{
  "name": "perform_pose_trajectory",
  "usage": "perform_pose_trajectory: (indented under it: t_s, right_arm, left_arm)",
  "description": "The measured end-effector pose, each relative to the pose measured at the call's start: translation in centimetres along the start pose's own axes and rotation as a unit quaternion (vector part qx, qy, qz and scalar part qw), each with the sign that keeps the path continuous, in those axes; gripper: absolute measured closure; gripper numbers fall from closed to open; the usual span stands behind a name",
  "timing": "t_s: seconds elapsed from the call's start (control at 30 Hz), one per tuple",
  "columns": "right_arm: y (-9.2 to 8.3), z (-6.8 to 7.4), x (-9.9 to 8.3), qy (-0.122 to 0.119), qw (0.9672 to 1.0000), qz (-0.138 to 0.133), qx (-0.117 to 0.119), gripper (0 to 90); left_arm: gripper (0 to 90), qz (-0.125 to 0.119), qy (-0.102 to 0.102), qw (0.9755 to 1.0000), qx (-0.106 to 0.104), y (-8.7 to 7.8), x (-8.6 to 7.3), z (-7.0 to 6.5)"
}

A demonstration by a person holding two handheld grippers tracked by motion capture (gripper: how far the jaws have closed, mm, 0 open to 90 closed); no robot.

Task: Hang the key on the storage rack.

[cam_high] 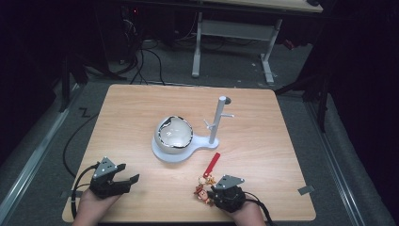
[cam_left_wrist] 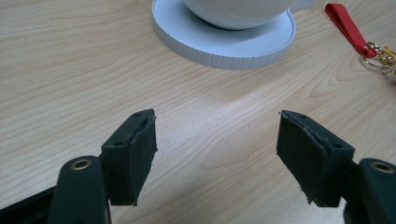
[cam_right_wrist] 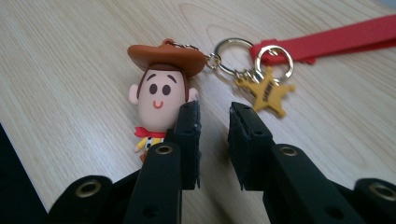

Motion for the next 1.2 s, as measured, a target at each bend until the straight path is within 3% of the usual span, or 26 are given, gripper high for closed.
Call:
perform_pose_trajectory:
  t_s: [0.07, 0.23, 0.3, 0.47, 0.5, 0.53, 0.57, 0.8, 0.9, 1.2]
  right_arm:
    - [0.2, 0.1, 0.2, 0.003, 1.0000, 0.000, 0.003, 73.2]
    - [1.1, 1.1, 1.6, -0.024, 0.9996, -0.004, 0.013, 71.1]
    - [0.7, 0.8, 1.7, -0.018, 0.9997, -0.015, 0.013, 70.3]
    - [0.0, -1.1, 2.2, 0.007, 0.9993, -0.034, -0.009, 70.2]
    - [0.1, -2.5, 2.9, 0.009, 0.9985, -0.042, -0.033, 70.3]
    - [0.1, -2.5, 2.9, 0.009, 0.9985, -0.042, -0.033, 70.3]
    - [0.6, -3.5, 3.7, 0.014, 0.9981, -0.041, -0.043, 70.2]
    - [3.0, -5.5, 6.1, 0.025, 0.9971, -0.032, -0.063, 71.4]
    - [3.8, -6.0, 5.6, 0.020, 0.9975, -0.018, -0.066, 73.9]
    - [1.6, -7.1, 2.3, 0.047, 0.9946, -0.015, -0.092, 73.0]
  left_arm:
    - [29.1, -0.001, 0.000, 1.0000, 0.001, -0.2, -0.1, 0.0]
    - [29.1, -0.003, -0.007, 0.9999, 0.010, -0.8, -0.6, 0.2]
    - [29.1, -0.004, -0.008, 0.9999, 0.013, -1.1, -0.7, 0.3]
    - [29.1, -0.001, -0.010, 0.9998, 0.019, -1.4, -1.2, 0.4]
    - [29.1, 0.000, -0.010, 0.9997, 0.023, -1.7, -1.5, 0.5]
    - [29.1, 0.000, -0.010, 0.9997, 0.023, -1.7, -1.5, 0.5]
    - [29.1, 0.000, -0.011, 0.9995, 0.029, -2.0, -1.8, 0.5]
    - [29.1, -0.005, -0.019, 0.9993, 0.033, -2.9, -2.3, 0.5]
    - [29.2, -0.001, -0.017, 0.9994, 0.030, -2.6, -2.2, 0.5]
    - [29.1, -0.004, 0.004, 0.9999, 0.010, -1.3, -0.8, -0.3]
Point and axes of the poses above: each handheld gripper's, and its own axes: y roughly forward along the jaws, x roughly out of its top, z roughly to its left, the point moved 4 cm from there along y, roughly forward along the jaws, and after that the axes turned 6 degrees about z, right-handed, at the moved point
